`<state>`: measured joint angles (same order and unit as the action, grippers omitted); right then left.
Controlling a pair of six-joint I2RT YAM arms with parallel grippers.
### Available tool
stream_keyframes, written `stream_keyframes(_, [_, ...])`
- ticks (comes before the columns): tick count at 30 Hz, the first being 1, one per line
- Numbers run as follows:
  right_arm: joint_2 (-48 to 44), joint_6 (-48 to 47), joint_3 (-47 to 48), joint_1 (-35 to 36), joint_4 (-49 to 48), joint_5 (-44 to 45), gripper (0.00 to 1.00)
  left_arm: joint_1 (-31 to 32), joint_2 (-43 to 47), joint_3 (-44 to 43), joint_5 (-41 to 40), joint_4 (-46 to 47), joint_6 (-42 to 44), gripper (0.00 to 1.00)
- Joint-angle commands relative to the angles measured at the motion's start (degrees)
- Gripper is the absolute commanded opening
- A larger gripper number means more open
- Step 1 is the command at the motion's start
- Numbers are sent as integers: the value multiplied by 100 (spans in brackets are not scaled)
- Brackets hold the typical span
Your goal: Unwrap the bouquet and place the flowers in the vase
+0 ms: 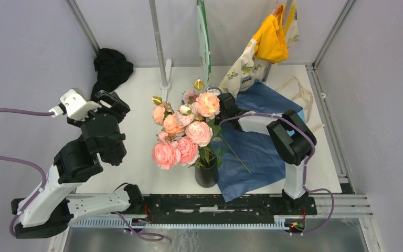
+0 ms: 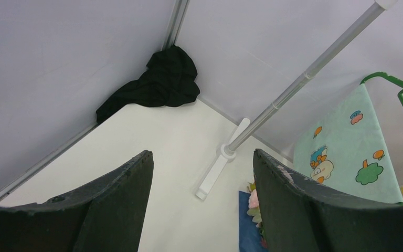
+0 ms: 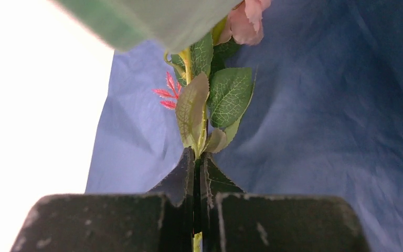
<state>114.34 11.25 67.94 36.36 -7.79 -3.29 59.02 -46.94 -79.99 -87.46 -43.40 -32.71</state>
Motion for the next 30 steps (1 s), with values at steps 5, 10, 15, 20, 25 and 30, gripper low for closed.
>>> stream_keyframes(5, [-2288,-21,-1561,6,-25,188,0,34,154,-110,-198,95,-103,76])
stream_keyframes(10, [-3860,-73,-2705,3,157,526,0,39,253,-55,-171,98,-134,76])
stream_keyframes(15, [-5203,-160,-3144,10,672,1031,0,37,257,-40,-96,100,-188,76])
stream_keyframes(20, [-6107,-267,-3120,8,1441,1343,0,34,271,-45,-20,87,-183,76])
stream_keyframes(25, [-6962,-292,-3045,5,2054,1675,0,32,352,0,16,103,-226,76])
stream_keyframes(30, [-7539,-397,-2516,11,2521,1919,0,38,249,-23,52,95,-228,76])
